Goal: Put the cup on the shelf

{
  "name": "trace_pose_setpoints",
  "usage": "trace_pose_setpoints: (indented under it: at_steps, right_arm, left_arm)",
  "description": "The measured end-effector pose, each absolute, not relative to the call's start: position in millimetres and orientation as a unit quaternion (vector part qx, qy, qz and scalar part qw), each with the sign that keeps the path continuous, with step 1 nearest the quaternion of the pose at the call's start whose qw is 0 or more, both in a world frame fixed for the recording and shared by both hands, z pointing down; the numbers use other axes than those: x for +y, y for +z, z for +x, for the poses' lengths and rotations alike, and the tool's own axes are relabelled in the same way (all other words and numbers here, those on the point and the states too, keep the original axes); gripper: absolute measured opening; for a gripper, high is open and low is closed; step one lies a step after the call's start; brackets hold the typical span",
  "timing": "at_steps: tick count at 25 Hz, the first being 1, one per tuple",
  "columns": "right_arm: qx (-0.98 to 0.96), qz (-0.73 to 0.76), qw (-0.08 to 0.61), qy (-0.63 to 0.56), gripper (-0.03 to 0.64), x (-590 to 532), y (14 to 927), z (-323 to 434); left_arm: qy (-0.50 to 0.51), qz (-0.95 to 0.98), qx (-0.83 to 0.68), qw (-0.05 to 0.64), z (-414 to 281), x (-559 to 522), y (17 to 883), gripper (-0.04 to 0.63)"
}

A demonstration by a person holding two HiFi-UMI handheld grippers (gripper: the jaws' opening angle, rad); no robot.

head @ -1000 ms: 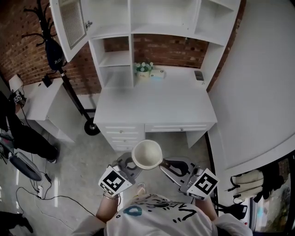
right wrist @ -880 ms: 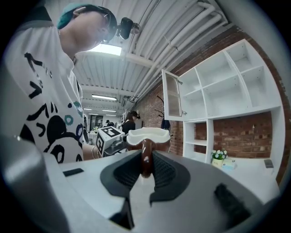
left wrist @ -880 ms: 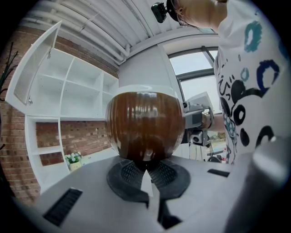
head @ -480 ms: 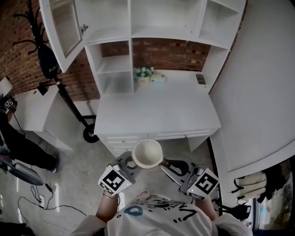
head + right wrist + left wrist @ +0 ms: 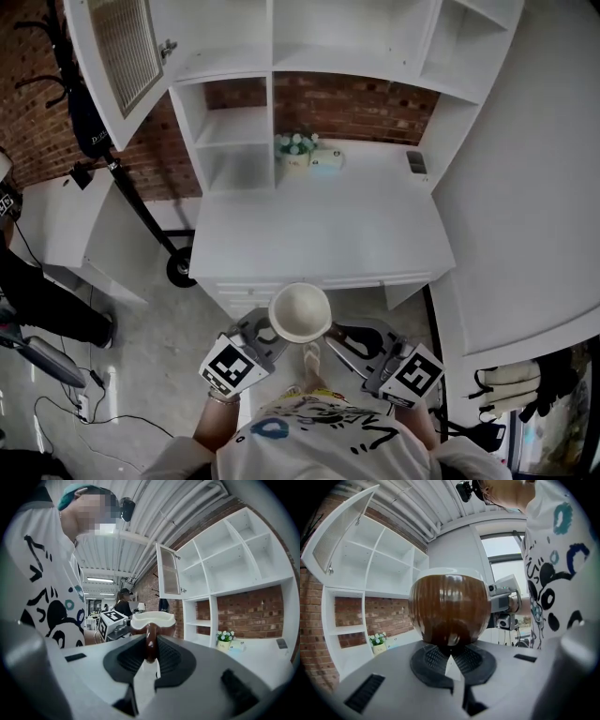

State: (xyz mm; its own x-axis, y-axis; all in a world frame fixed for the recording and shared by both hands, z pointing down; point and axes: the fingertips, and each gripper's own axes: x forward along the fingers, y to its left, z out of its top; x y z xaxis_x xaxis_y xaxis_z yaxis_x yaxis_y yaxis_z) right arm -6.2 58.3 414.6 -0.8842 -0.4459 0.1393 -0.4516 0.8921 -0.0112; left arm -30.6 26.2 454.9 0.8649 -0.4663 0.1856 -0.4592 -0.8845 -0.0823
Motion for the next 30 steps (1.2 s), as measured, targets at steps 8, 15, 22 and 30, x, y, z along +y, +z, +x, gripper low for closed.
trace_pose_setpoints:
  at_steps: [8, 15, 22, 30]
  right_arm:
    - [-0.975, 0.214, 0.061, 0.009, 0.061, -4, 410, 0]
    - [-0.978, 0.2, 0.064, 0.003, 0.061, -59, 403, 14]
    - [-0.978, 0.196, 0.067, -0.002, 0.061, -109, 403, 36]
    - [-0.98, 0.187, 0.061, 0.011, 0.061, -139, 412, 56]
  left_arm:
    - [-0.105, -0.96, 0.259, 0.029, -25, -36, 450, 0.015]
    - [-0.097, -0.956, 0.276, 0.033, -12, -91, 442, 0.015]
    - [-0.097, -0.953, 0.285, 0.029, 10, -141, 444, 0.015]
    - [-0.108, -0.949, 0.295, 0.024, 28, -171, 451, 0.015]
